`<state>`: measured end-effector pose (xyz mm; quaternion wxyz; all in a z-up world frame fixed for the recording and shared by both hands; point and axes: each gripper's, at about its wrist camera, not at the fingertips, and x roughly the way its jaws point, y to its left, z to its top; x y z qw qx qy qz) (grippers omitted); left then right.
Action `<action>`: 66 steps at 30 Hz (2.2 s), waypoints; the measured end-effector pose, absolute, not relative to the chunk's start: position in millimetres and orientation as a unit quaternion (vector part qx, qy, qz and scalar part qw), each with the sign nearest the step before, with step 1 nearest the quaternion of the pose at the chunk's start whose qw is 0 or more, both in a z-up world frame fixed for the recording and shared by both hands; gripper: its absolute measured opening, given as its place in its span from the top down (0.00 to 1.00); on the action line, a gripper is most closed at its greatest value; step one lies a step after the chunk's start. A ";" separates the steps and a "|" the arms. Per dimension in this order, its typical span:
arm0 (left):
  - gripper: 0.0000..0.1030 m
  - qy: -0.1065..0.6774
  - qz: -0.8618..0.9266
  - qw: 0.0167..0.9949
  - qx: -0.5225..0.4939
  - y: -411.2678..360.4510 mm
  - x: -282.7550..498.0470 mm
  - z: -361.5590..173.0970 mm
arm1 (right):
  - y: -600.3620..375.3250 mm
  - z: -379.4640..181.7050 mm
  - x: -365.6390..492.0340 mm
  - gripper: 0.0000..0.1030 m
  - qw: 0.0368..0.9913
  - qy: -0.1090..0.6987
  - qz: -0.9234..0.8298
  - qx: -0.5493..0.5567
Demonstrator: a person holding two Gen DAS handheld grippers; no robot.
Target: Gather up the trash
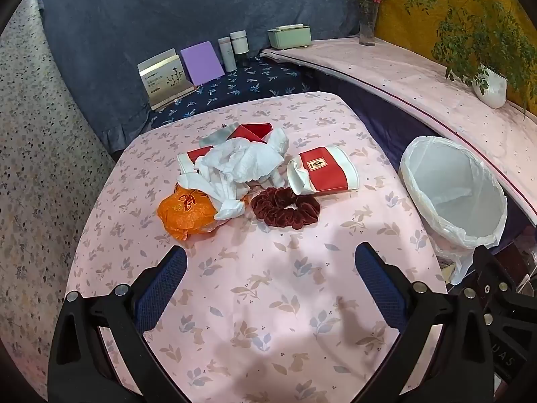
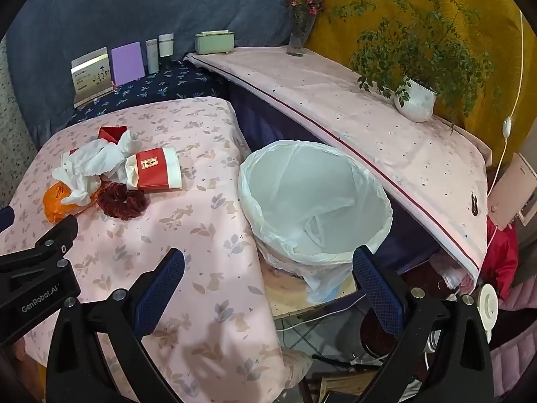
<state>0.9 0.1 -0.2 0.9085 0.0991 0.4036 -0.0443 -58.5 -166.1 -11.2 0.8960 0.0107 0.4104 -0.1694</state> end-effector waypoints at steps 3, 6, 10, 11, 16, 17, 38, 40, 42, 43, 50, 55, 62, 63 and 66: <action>0.07 0.400 -0.043 0.910 0.101 -0.2 0.5 0.1 | -164.5 -11.5 -59.2 0.07 0.897 0.408 -0.170 0.010; 0.07 0.402 -0.042 0.909 0.099 -0.3 1.5 -0.4 | -163.4 -12.3 -59.4 0.07 0.897 0.408 -0.170 0.008; 0.07 0.398 -0.046 0.910 0.102 -2.9 -1.9 5.8 | -166.6 -5.8 -59.9 0.07 0.896 0.408 -0.172 0.007; 0.07 0.398 -0.046 0.910 0.102 -3.5 -2.0 6.5 | -168.3 -5.3 -59.3 0.07 0.896 0.409 -0.172 0.007; 0.07 0.400 -0.046 0.910 0.099 -3.7 0.4 3.0 | -167.2 -6.6 -60.9 0.07 0.897 0.405 -0.178 0.006; 0.07 0.400 -0.046 0.910 0.099 -4.3 0.6 3.4 | -167.6 -6.5 -60.9 0.07 0.897 0.405 -0.179 0.006; 0.07 0.400 -0.053 0.910 0.097 -0.5 -3.8 -0.7 | -166.9 -2.2 -63.0 0.07 0.897 0.400 -0.186 0.004; 0.07 0.398 -0.054 0.910 0.097 -0.8 -5.1 -1.1 | -166.9 -1.7 -63.2 0.07 0.897 0.400 -0.188 0.005; 0.07 0.398 -0.054 0.911 0.096 -0.8 -6.5 -1.7 | -166.3 -1.4 -63.3 0.07 0.897 0.400 -0.189 0.004; 0.07 0.397 -0.054 0.911 0.096 -0.8 -7.2 -2.1 | -165.6 -1.9 -63.2 0.07 0.897 0.399 -0.190 0.004; 0.07 0.400 -0.055 0.910 0.096 -2.0 -6.3 0.7 | -164.3 -0.9 -63.9 0.07 0.897 0.399 -0.190 0.002; 0.07 0.400 -0.055 0.910 0.094 -3.1 -7.1 0.9 | -163.0 -0.1 -63.5 0.07 0.897 0.399 -0.190 0.000; 0.07 0.401 -0.056 0.910 0.090 0.7 -7.0 1.7 | -158.5 0.6 -62.8 0.07 0.897 0.398 -0.189 -0.006; 0.07 0.401 -0.056 0.910 0.090 0.9 -6.7 1.7 | -158.1 0.8 -62.7 0.07 0.897 0.398 -0.189 -0.006; 0.07 0.401 -0.056 0.910 0.090 0.7 -6.6 1.8 | -158.0 1.0 -62.6 0.07 0.898 0.398 -0.190 -0.006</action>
